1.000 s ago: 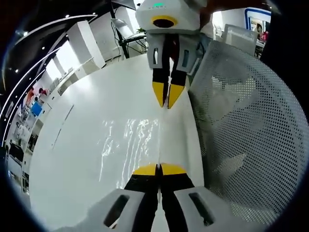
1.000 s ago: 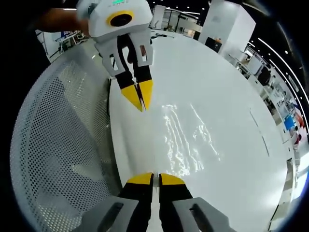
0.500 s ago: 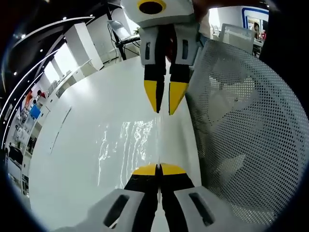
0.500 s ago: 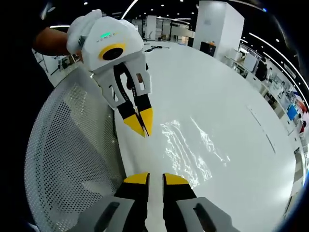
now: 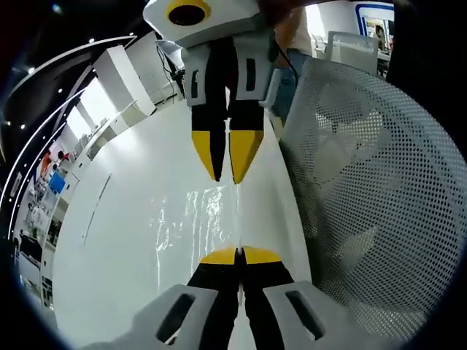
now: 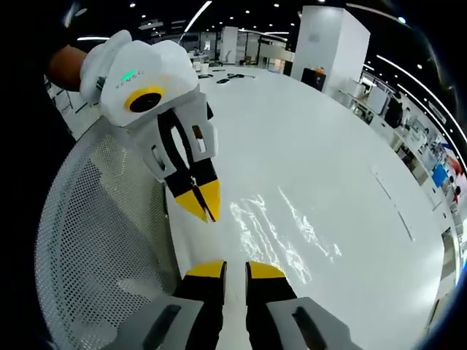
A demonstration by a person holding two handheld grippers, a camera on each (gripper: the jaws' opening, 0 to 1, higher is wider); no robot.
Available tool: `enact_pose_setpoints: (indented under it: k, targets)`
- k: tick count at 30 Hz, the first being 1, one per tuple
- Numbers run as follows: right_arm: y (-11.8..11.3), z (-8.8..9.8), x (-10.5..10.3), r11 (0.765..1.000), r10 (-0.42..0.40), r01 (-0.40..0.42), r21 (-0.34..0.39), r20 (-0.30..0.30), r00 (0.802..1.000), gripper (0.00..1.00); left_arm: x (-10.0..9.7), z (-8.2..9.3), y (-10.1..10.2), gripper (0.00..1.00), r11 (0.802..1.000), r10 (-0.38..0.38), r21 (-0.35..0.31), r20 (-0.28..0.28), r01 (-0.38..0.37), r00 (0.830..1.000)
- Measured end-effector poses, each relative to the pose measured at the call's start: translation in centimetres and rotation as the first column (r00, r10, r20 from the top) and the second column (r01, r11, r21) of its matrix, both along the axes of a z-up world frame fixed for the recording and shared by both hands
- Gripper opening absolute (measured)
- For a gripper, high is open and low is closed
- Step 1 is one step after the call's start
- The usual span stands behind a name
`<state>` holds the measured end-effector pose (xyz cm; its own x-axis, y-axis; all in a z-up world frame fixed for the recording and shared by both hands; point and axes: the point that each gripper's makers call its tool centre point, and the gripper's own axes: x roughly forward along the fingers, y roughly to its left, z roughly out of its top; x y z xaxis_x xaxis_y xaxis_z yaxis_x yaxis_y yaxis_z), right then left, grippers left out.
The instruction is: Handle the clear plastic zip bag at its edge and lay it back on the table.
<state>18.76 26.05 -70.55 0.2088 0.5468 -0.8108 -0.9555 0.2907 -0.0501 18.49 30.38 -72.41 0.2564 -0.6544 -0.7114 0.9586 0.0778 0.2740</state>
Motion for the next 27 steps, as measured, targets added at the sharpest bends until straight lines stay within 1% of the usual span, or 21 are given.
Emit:
enact_pose_setpoints:
  k: [3,7,9,11,14,17,20,22,24,26,27]
  targets:
    - [-0.1,-0.7,0.0,1.0,-0.002,0.002,-0.005,-0.02,1.0,0.06,-0.1,0.4,-0.4,0.0,1.0,-0.003,-0.008,0.008,0.003,1.0]
    - [-0.2,-1.0,0.0,1.0,-0.014,0.014,0.002,-0.036,0.999,0.06,-0.1,0.3,-0.7,0.0,1.0,-0.009,-0.018,0.018,0.01,1.0]
    - [-0.2,-1.2,-0.1,1.0,-0.019,0.02,0.009,-0.057,0.998,0.06,0.0,0.2,-0.7,0.0,1.0,-0.013,-0.019,0.02,0.014,1.0]
    - [-0.2,-1.6,-0.3,1.0,-0.017,0.017,0.004,-0.069,0.997,0.06,-0.1,0.5,-0.9,0.0,0.999,-0.021,-0.026,0.018,0.021,1.0]
    - [-0.3,-2.2,-0.7,1.0,-0.015,0.014,-0.008,-0.082,0.997,0.05,0.2,0.5,-0.8,0.0,0.999,-0.015,-0.035,0.016,0.015,1.0]
    - [-0.3,-2.4,-0.7,1.0,-0.014,0.013,-0.014,-0.084,0.996,0.03,0.5,0.8,-0.7,0.0,0.999,-0.008,-0.054,0.01,0.009,1.0]
    - [-0.1,-2.6,-0.5,1.0,-0.011,0.01,-0.012,-0.082,0.997,0.0,0.6,0.5,-0.5,0.0,0.999,-0.002,-0.053,-0.005,0.001,1.0]
    - [0.3,-2.4,-0.3,1.0,-0.016,0.015,-0.014,-0.088,0.996,0.0,1.1,0.6,-0.3,0.0,0.998,0.014,-0.068,0.012,-0.013,1.0]
    - [0.5,-2.3,-0.1,1.0,-0.009,0.008,-0.018,-0.073,0.997,0.0,1.2,0.9,-0.1,0.0,0.997,0.026,-0.068,0.002,-0.025,1.0]
    - [0.6,-2.3,0.0,1.0,-0.009,0.008,-0.016,-0.075,0.997,0.0,1.2,0.6,0.1,0.0,0.998,0.018,-0.061,0.0,-0.018,1.0]
    - [0.6,-2.3,0.0,1.0,-0.012,0.011,-0.015,-0.08,0.997,0.0,1.2,0.6,0.2,0.0,0.998,0.011,-0.056,0.009,-0.01,1.0]
